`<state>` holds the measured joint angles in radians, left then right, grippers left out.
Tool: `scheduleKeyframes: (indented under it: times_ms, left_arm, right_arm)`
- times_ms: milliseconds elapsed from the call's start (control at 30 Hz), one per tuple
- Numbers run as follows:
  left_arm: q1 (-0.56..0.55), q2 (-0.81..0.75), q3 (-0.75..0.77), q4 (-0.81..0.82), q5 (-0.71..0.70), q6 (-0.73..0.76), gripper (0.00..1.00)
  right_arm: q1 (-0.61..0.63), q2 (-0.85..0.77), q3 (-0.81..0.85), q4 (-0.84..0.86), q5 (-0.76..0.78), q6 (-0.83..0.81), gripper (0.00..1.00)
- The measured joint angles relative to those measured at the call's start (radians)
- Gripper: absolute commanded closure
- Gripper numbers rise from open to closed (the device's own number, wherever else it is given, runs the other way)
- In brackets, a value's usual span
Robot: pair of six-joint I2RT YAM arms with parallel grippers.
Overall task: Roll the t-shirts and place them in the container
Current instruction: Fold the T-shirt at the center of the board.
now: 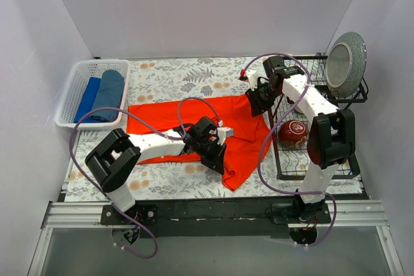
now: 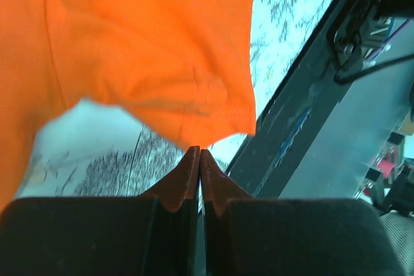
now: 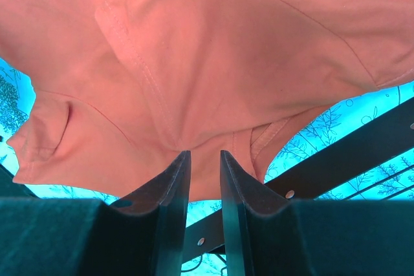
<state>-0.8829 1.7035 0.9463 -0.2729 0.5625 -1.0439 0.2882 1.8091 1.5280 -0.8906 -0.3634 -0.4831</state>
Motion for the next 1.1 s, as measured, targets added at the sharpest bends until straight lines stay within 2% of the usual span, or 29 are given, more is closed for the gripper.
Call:
scheduleKeyframes:
  times_ms: [33,67,133,333,533,833,867,900,1000,1033,1100]
  left_arm:
    - [0.003,-0.019,-0.012,-0.007,0.0,0.01,0.91]
    - [0.005,-0.037,-0.022,-0.011,0.002,0.022,0.76]
    - [0.01,-0.063,-0.029,-0.014,0.005,0.047,0.65]
    - [0.012,-0.064,-0.029,0.005,0.041,0.029,0.62]
    - [0.012,0.008,0.004,0.027,0.065,-0.036,0.6]
    - [0.012,0.115,0.073,0.035,0.063,-0.121,0.61]
    - [0.012,0.121,0.079,0.033,0.058,-0.126,0.63]
    - [0.012,0.125,0.084,0.033,0.051,-0.132,0.75]
    - [0.012,0.135,0.099,0.028,0.042,-0.143,0.91]
    - [0.012,0.14,0.105,0.026,0.04,-0.145,1.0]
    - [0.012,0.146,0.111,0.023,0.035,-0.143,1.0]
  right_arm:
    - [0.0,0.001,0.0,0.0,0.0,0.001,0.67]
    - [0.0,0.002,0.0,0.0,0.0,0.002,0.67]
    - [0.0,0.006,0.0,0.0,0.0,0.002,0.68]
    - [0.003,0.019,0.0,0.0,0.002,0.002,0.68]
    - [0.003,0.021,0.0,0.001,0.019,0.002,0.67]
    - [0.003,0.021,-0.002,0.003,0.036,0.001,0.68]
    - [0.003,0.021,-0.002,0.003,0.039,0.001,0.68]
    - [0.003,0.021,-0.002,0.003,0.04,0.001,0.68]
    - [0.003,0.021,-0.002,0.003,0.042,0.001,0.68]
    - [0.003,0.021,-0.002,0.003,0.043,0.001,0.67]
    - [0.003,0.021,-0.002,0.003,0.043,0.001,0.68]
